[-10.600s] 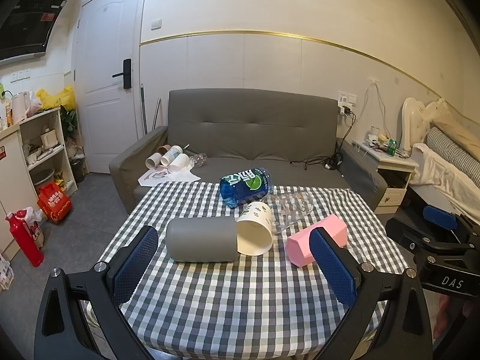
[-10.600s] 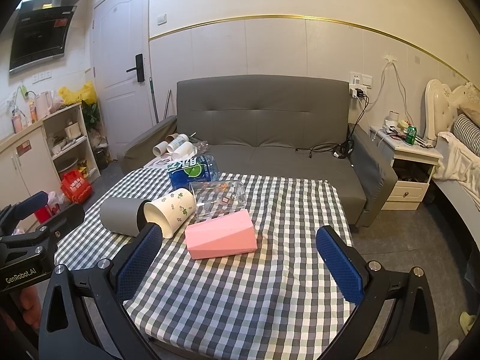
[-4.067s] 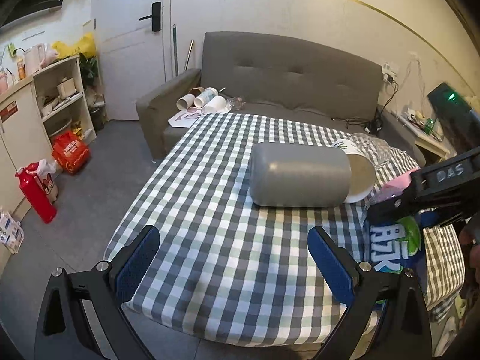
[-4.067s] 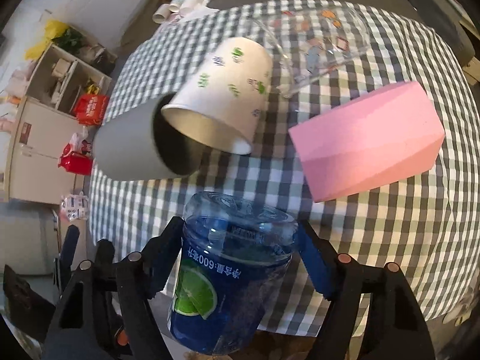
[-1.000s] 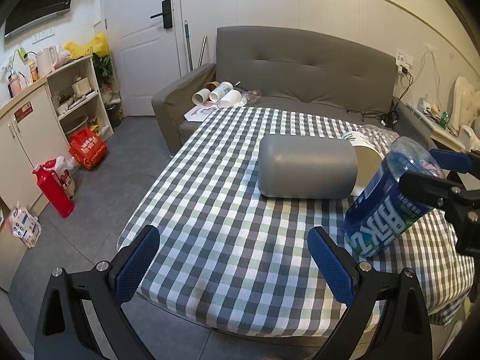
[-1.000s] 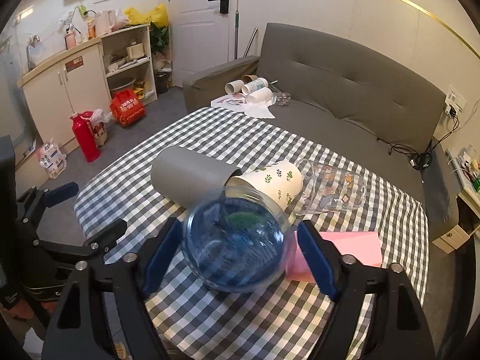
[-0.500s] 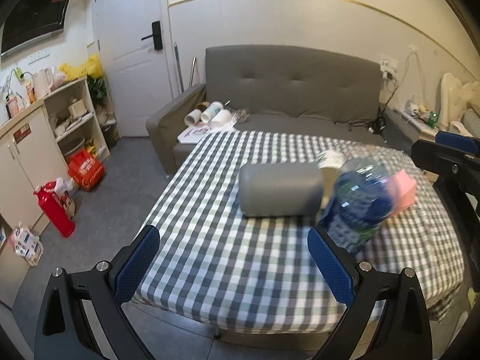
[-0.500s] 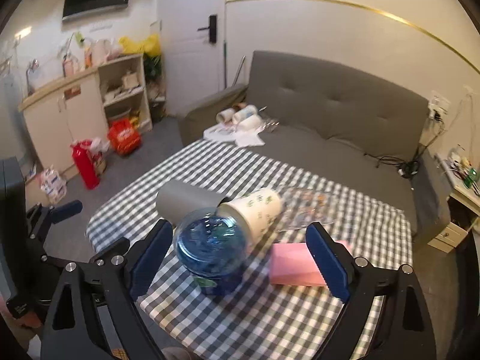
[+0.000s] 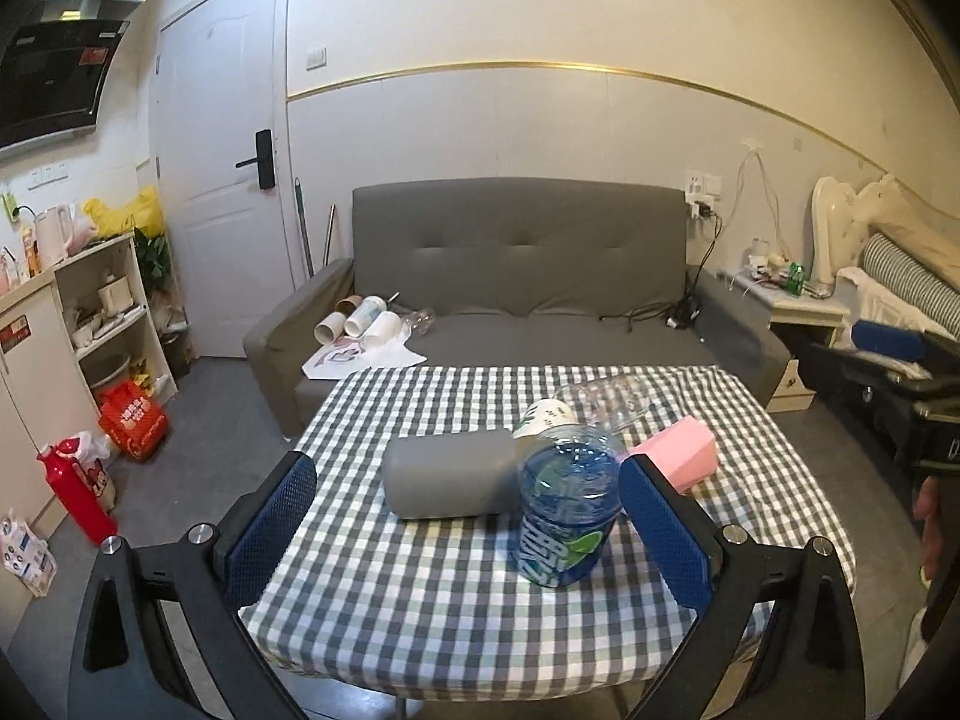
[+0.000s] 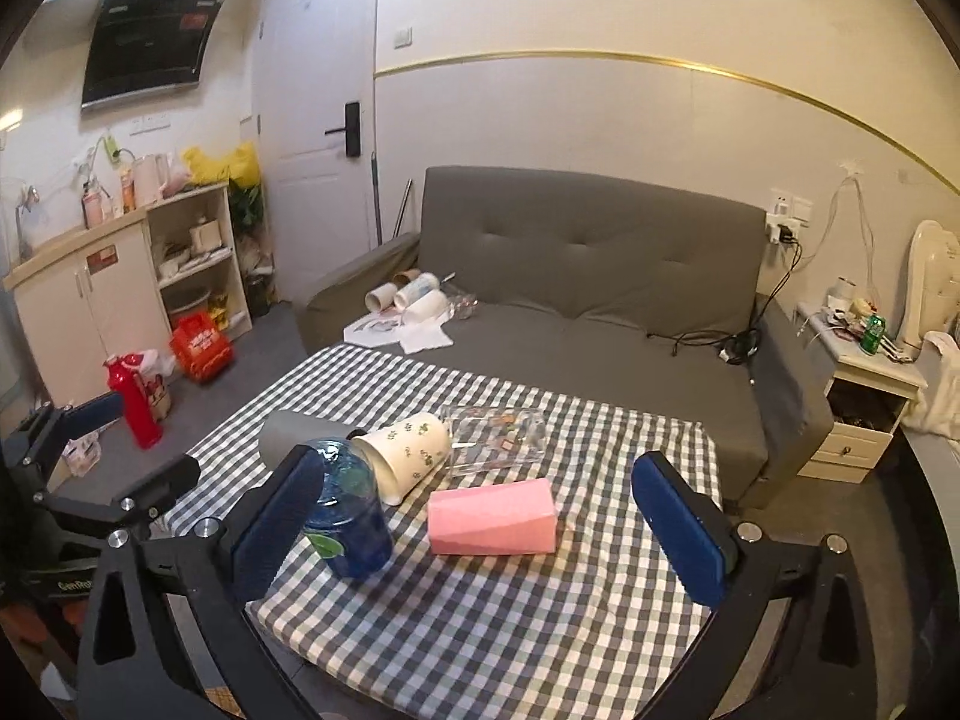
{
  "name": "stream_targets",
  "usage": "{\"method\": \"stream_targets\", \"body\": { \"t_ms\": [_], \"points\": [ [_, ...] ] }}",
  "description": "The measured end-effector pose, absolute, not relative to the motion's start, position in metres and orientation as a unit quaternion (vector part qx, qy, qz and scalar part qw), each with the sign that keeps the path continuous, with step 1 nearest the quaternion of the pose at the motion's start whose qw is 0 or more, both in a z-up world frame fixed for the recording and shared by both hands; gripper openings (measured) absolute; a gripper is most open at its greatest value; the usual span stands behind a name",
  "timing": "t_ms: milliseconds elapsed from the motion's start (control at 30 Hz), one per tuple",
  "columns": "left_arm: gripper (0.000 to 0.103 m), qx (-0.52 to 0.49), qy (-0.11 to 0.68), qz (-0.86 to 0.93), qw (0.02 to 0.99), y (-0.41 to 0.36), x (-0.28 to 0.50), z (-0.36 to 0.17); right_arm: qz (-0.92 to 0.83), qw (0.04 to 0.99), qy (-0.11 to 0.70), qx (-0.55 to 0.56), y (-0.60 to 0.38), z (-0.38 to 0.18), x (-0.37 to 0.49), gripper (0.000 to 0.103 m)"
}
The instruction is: Flip cup upside down
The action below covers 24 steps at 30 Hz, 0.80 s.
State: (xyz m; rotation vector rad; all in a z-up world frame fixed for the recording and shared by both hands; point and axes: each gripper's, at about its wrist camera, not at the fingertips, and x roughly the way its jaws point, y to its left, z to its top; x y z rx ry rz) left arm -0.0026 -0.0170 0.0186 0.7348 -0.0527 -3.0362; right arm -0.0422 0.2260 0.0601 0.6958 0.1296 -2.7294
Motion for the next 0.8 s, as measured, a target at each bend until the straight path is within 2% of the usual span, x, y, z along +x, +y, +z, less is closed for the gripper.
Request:
{"method": "stream_targets", "body": {
  "t_ms": [333,533,800],
  "points": [
    [0.103,0.247,0.013,-0.969,0.021,-0.021,0.004,-0.012,-0.955,0.145,0.029,0.257,0.244,0.02,-0.04,0.103],
    [0.103,0.243,0.013,-0.97,0.029,-0.022,0.008,-0.013,-0.946,0.148,0.039,0.286,0.238,-0.007,-0.041,0.103],
    [0.103,0.241,0.018,-0.97,0.03,-0.025,0.008,-0.011,-0.946,0.148,0.042,0.286,0.235,-0.01,-0.041,0.103]
  ]
}}
